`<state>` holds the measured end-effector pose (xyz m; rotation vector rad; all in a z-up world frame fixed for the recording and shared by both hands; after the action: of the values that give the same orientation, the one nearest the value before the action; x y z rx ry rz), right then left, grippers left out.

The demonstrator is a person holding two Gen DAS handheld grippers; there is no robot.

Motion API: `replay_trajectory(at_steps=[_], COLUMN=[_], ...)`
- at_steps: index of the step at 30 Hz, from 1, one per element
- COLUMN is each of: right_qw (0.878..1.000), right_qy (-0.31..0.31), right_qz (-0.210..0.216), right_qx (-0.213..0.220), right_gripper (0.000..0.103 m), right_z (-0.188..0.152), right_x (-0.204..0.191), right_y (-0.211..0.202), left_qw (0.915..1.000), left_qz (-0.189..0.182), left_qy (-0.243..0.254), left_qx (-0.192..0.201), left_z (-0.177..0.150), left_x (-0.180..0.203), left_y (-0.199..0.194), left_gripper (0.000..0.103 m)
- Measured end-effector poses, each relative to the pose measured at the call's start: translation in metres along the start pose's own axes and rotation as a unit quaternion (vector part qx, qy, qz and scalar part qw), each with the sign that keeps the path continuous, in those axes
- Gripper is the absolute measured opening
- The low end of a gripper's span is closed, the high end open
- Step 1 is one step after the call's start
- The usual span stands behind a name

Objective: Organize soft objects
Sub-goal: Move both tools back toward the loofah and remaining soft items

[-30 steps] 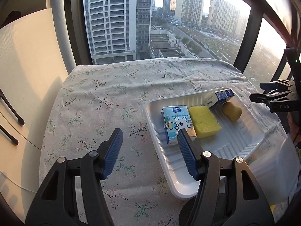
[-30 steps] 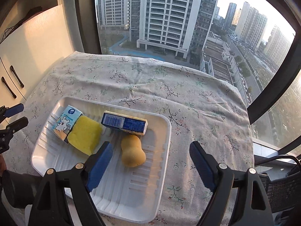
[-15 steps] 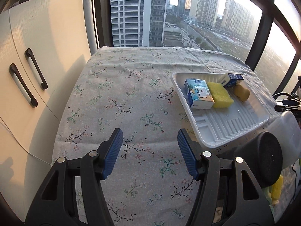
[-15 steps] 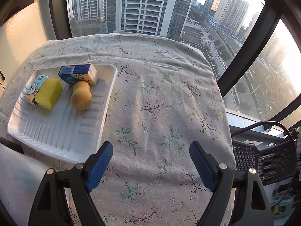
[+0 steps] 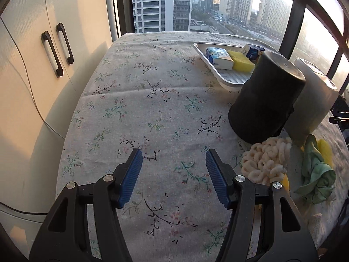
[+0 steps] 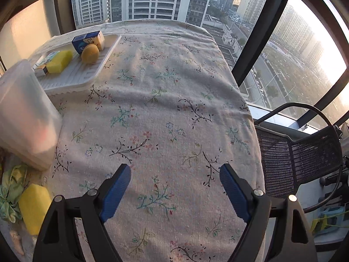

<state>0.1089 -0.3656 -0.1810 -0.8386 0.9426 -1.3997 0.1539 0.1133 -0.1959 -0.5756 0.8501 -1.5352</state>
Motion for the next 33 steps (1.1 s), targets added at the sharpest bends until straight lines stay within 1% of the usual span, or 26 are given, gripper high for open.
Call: replay_trajectory(at_steps=[4, 7, 11, 16, 20, 22, 25, 27, 31, 33], right_qw=[1.000, 1.000, 1.000, 0.998, 0.995, 0.994, 0.991, 0.990, 0.990, 0.990], right_qy=[0.000, -0.006, -0.015, -0.056, -0.076, -0.078, -0.082, -0.086, -0.083, -0.079], right_qz=[0.001, -0.001, 0.019, 0.023, 0.043, 0.061, 0.094, 0.098, 0.102, 0.107], right_qx=[0.004, 0.010, 0.015, 0.031, 0.040, 0.043, 0.049, 0.050, 0.044, 0.038], right_gripper=[0.085, 0.085, 0.085, 0.085, 0.086, 0.086, 0.086, 0.086, 0.086, 0.086], right_z=[-0.033, -0.055, -0.077, -0.099, -0.103, -0.101, -0.099, -0.096, -0.085, -0.081], right_x=[-0.009, -0.022, -0.047, -0.091, -0.121, -0.131, -0.146, -0.153, -0.159, -0.160], right_y=[-0.016, -0.030, -0.043, -0.061, -0.067, -0.069, -0.070, -0.066, -0.052, -0.044], left_qw=[1.0000, 0.9998, 0.9997, 0.9985, 0.9963, 0.9948, 0.9934, 0.9924, 0.9929, 0.9944], left_qz=[0.001, 0.003, -0.008, -0.038, -0.059, -0.067, -0.078, -0.092, -0.085, -0.072], left_qy=[0.008, 0.018, 0.023, 0.036, 0.057, 0.072, 0.082, 0.081, 0.082, 0.076], left_qx=[-0.006, -0.002, 0.006, 0.018, 0.027, 0.026, 0.019, 0.014, 0.009, 0.014], left_z=[-0.027, -0.041, -0.050, -0.051, -0.051, -0.051, -0.052, -0.053, -0.053, -0.052], left_x=[0.002, 0.007, 0.020, 0.044, 0.067, 0.080, 0.096, 0.107, 0.119, 0.119], left_y=[-0.018, -0.034, -0.051, -0.068, -0.075, -0.073, -0.065, -0.060, -0.048, -0.044], left_gripper=[0.059, 0.059, 0.059, 0.059, 0.059, 0.059, 0.059, 0.059, 0.059, 0.059])
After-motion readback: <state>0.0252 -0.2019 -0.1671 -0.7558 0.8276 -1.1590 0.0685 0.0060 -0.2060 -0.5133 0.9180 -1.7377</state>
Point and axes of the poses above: each gripper's, at about its wrist camera, not at the fingertips, and y roughly the way its jaws point, x to its right, z to its top, the point moved 4 cm from there along y, roughly the way its jaws point, and after that the axes turned 11 degrees about z, right-handed, at the moved point
